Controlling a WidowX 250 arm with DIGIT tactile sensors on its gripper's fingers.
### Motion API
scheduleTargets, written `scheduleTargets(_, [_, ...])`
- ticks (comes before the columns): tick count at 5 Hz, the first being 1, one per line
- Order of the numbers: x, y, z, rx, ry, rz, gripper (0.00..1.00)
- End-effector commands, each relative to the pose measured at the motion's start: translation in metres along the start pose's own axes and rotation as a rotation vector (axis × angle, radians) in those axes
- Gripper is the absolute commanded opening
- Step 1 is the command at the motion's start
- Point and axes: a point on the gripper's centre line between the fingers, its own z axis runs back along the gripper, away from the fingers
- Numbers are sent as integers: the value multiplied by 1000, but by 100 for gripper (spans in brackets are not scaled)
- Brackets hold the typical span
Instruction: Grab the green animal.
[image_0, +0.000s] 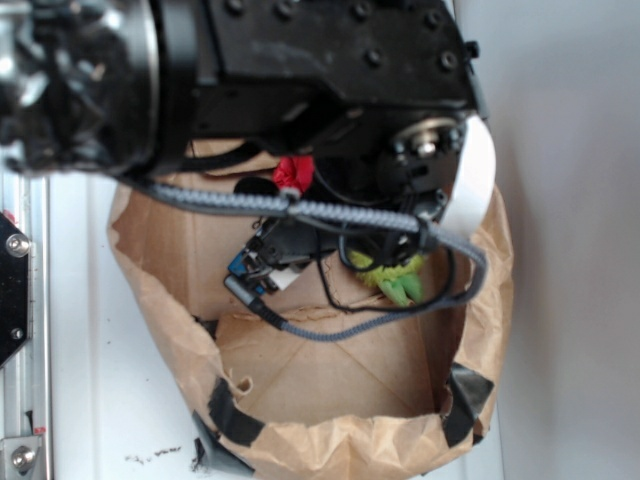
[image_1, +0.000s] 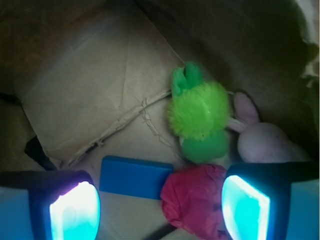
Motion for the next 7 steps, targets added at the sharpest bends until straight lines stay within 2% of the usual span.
scheduleTargets(1, [15, -1, 17, 52, -33, -15, 100])
scheduleTargets(3, [40, 5, -4, 91, -76, -29, 100])
scheduleTargets(4, [42, 6, -14, 114, -90, -55, 100])
scheduleTargets(5, [33, 0, -22, 135, -88, -102, 100])
scheduleTargets(6, [28, 5, -41, 131, -47, -113, 100])
scheduleTargets(7, [28, 10, -50, 134, -38, -117, 100])
